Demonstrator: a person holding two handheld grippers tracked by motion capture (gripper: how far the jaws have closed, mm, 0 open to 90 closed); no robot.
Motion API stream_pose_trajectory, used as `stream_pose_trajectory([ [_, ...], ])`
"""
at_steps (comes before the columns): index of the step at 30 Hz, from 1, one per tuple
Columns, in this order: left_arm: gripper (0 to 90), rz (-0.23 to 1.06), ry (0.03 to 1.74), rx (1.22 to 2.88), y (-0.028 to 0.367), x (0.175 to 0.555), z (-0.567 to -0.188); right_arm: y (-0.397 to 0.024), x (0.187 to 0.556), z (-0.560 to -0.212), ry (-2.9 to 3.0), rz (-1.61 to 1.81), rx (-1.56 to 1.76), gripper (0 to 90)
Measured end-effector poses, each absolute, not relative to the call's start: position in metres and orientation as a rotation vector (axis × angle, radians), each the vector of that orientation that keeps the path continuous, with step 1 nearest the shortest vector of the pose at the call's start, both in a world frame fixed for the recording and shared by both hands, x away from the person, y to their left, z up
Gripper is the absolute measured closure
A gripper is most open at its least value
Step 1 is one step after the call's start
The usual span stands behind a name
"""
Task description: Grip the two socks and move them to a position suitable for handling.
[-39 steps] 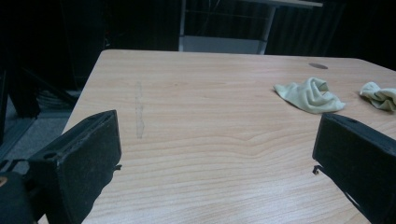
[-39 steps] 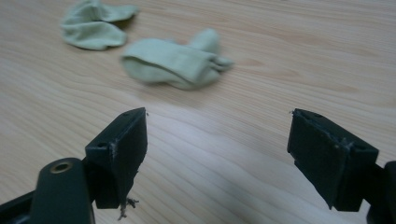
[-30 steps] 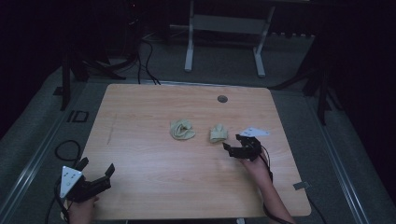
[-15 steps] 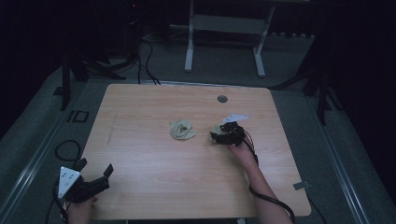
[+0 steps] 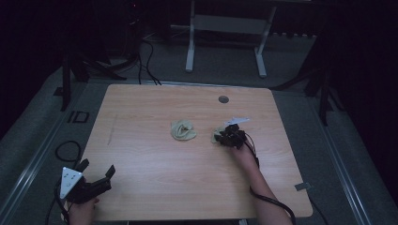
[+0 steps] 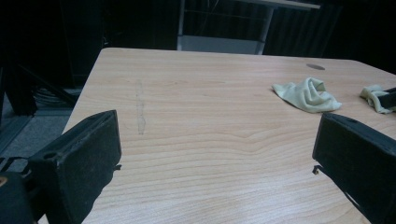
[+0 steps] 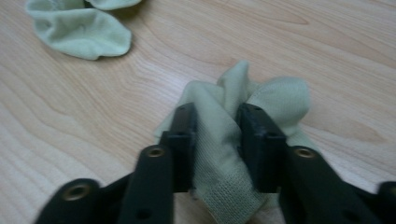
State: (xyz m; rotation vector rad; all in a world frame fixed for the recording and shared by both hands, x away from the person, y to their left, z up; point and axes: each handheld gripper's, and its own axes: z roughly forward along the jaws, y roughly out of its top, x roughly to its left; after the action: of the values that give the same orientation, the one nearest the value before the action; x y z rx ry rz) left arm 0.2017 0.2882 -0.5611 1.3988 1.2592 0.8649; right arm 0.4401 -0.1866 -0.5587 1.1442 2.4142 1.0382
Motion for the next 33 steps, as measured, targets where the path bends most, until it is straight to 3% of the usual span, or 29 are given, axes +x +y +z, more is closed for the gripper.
stream_pose_trajectory([
  [6,1.2,0.866,1.259,1.393,0.288,0.201,-0.561,-0.183,0.432,-0.557,2.419,1.032,1.112,76.7],
  [22,1.2,0.881,1.244,1.401,0.284,0.2,-0.558,-0.158,0.345,-0.507,2.425,1.279,0.879,76.9],
  [33,1.2,0.869,1.165,1.448,0.267,0.197,-0.549,-0.157,0.283,-0.525,2.477,1.285,0.914,76.0],
])
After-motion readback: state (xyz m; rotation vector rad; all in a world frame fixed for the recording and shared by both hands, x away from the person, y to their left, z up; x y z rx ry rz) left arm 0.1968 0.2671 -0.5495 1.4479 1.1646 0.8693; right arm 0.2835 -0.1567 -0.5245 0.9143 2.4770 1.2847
